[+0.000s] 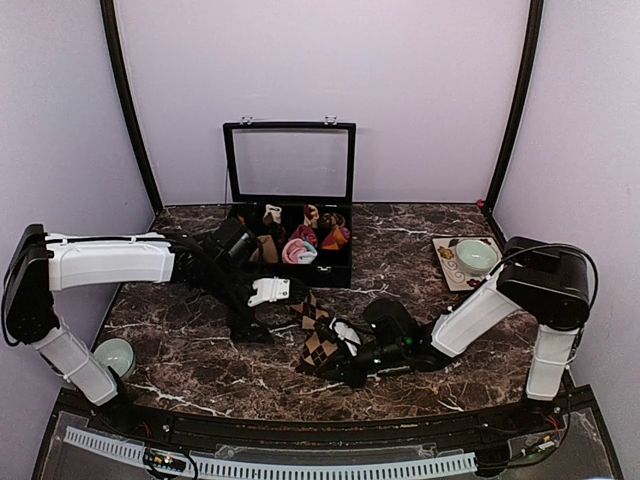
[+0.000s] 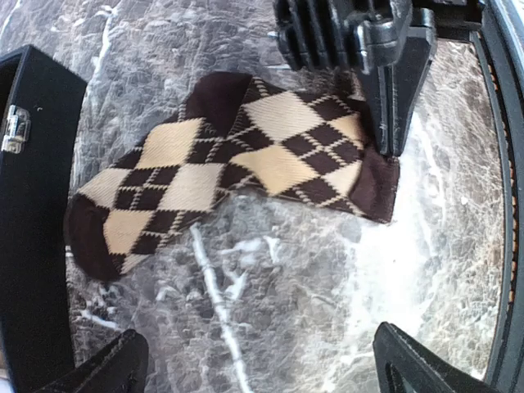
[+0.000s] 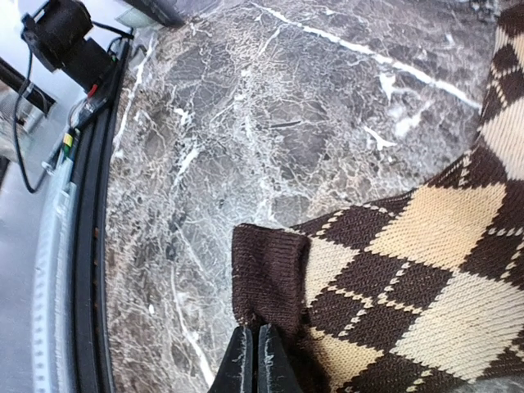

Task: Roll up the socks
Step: Roll the sock at the center of the board.

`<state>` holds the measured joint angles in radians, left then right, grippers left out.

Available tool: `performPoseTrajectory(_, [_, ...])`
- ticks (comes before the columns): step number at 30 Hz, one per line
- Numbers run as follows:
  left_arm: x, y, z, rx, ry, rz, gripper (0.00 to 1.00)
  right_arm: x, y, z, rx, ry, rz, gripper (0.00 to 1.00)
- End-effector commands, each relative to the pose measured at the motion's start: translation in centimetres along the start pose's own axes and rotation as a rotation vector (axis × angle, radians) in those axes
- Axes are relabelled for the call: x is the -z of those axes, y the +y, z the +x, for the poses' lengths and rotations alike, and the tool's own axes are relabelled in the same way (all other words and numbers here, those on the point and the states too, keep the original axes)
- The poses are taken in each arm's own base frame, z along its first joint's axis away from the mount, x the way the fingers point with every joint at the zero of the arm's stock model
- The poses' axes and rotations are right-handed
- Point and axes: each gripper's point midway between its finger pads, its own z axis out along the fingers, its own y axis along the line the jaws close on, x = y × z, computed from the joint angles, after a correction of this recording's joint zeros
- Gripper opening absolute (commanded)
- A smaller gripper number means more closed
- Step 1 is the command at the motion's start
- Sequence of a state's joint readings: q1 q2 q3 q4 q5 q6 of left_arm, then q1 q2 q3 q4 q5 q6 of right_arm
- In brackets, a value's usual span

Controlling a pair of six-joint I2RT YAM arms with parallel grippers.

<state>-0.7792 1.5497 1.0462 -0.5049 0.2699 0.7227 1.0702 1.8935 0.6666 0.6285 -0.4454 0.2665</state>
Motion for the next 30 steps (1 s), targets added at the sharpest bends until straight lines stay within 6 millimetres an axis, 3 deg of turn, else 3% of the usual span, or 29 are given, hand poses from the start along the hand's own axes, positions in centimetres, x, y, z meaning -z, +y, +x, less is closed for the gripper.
performPoseTrajectory(1, [0.2, -0.2, 0.8, 0.004, 0.057, 0.095, 0.99, 0.0, -1.4, 6.5, -0.278, 0.187, 0.011, 0.00])
performPoseTrajectory(9, [-1.7, -3.9, -1.3, -0.202, 0.051, 0.167, 0.98, 1.0, -2.7, 8.3, -0.525, 0.202, 0.009, 0.00])
performPoseTrajectory(14, [-3.2, -4.6, -3.9, -0.264, 0.001, 0.152, 0.99, 1.4, -3.3, 8.9, -0.630, 0.215, 0.031, 0.00])
performPoseTrajectory(17, [-4.5, -5.6, -4.2, -0.310, 0.003, 0.161, 0.97, 1.3, -3.5, 9.3, -0.707, 0.221, 0.020, 0.00])
performPoseTrajectory(19, [-5.2, -6.2, -4.3, -0.344, 0.013, 0.173, 0.85, 1.3, -3.7, 9.7, -0.745, 0.230, 0.025, 0.00])
performPoseTrajectory(22, [-6.1, -6.9, -4.5, -0.368, 0.025, 0.200, 0.48, 1.4, -4.3, 10.7, -0.757, 0.260, 0.062, 0.00])
performPoseTrajectory(23, [-6.5, -7.0, -4.5, -0.367, 0.031, 0.209, 0.41, 1.4, -4.4, 11.2, -0.762, 0.276, 0.076, 0.00])
performPoseTrajectory(30, [-8.2, -6.6, -4.9, -0.336, 0.031, 0.210, 0.38, 1.7, -5.1, 12.9, -0.766, 0.323, 0.122, 0.00])
